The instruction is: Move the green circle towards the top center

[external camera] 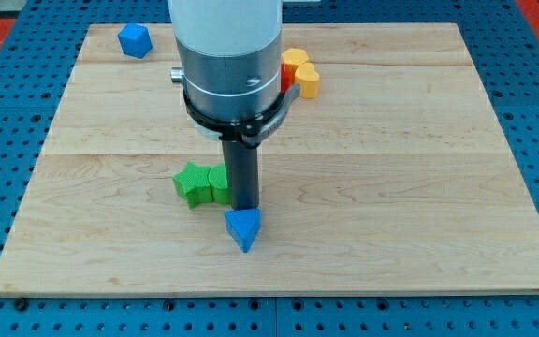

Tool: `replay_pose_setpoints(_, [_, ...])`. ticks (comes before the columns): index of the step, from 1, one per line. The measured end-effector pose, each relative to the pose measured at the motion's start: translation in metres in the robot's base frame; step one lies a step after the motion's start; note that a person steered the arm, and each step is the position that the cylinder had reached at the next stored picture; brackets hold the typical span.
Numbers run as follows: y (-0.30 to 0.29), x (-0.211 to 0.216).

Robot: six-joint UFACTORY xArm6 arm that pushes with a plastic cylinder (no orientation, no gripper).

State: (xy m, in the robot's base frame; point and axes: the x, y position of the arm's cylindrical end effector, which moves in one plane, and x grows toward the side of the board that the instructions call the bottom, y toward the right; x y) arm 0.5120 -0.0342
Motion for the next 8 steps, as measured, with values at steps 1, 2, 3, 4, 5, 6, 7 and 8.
replay_pose_setpoints(1, [-0.004,-0.042])
replay_pose_setpoints(2, [0.001,-0.042])
replay_pose_setpoints(3, [0.036,-0.017])
replay_pose_setpoints(4, [0.036,0.004])
replay_pose_setpoints(5, [0.002,-0.015])
replay_pose_setpoints(6, [-0.012,-0.065])
replay_pose_setpoints(7, [-0.016,-0.049])
replay_pose_setpoints(8, [-0.021,-0.035])
